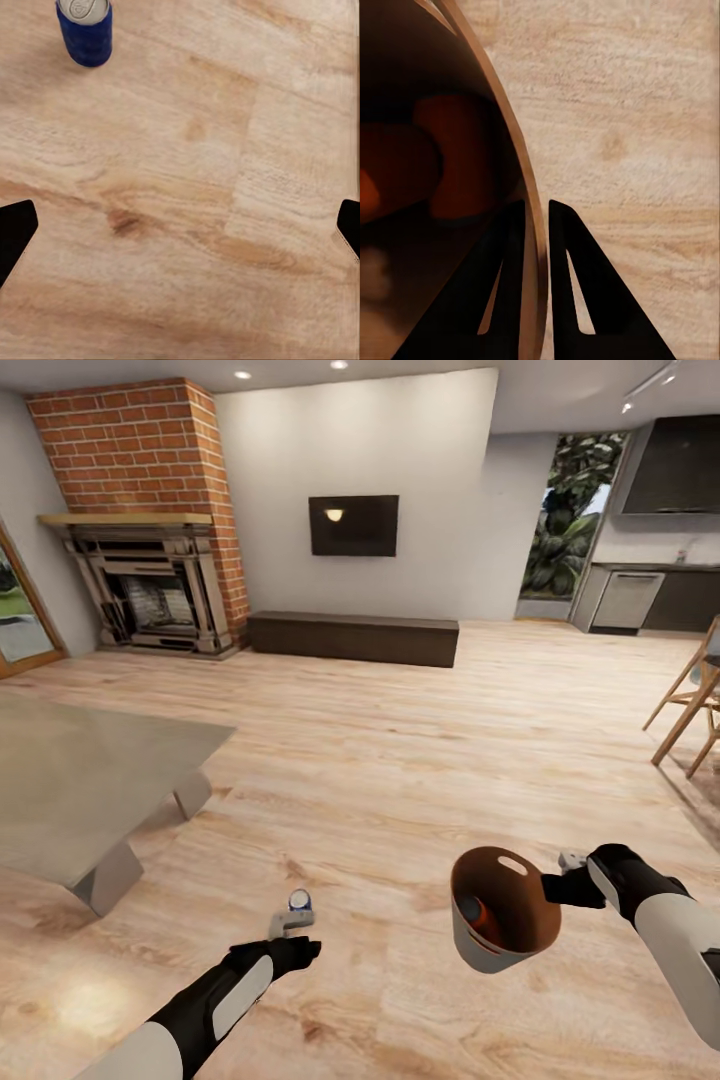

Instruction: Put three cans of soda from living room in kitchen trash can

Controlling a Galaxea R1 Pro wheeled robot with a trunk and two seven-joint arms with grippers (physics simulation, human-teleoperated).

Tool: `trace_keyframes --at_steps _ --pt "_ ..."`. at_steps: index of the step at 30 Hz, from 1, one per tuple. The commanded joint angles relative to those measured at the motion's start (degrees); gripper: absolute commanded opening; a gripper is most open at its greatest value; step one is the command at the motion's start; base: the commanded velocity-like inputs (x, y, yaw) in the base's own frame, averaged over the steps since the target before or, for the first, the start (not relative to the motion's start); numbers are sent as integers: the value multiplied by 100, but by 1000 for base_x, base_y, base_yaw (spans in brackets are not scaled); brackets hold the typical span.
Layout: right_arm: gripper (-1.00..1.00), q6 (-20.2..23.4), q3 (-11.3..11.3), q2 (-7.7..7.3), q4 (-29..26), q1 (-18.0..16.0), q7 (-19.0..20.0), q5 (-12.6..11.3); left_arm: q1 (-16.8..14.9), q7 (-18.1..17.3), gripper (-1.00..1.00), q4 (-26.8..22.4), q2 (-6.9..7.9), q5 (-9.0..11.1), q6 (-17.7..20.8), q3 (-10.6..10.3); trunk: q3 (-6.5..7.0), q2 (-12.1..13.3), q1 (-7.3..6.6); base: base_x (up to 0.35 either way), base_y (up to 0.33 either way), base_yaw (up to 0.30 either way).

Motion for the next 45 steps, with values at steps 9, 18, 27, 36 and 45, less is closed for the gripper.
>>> trace_keyframes --at_steps 9,18,27,36,45 --pt "-100 22 -68 1 -4 -4 125 -143 0 -3 100 1 1 2 1 0 1 0 0 324 165 -285" --pt "-100 22 -68 1 -4 -4 135 -147 0 -4 100 1 -7 -11 1 5 1 0 0 289 213 -285" --pt "-100 23 -67 -1 -4 -4 138 -148 0 -1 100 -7 -7 -9 -1 7 1 0 0 200 212 -285" --pt "-100 29 -69 -2 -4 -4 138 -155 0 -5 100 -21 -18 -6 1 1 1 0 0 13 35 -285" --pt "-100 29 -71 0 -4 -4 138 -156 0 -5 100 -14 -21 3 3 1 1 0 0 16 165 -272"
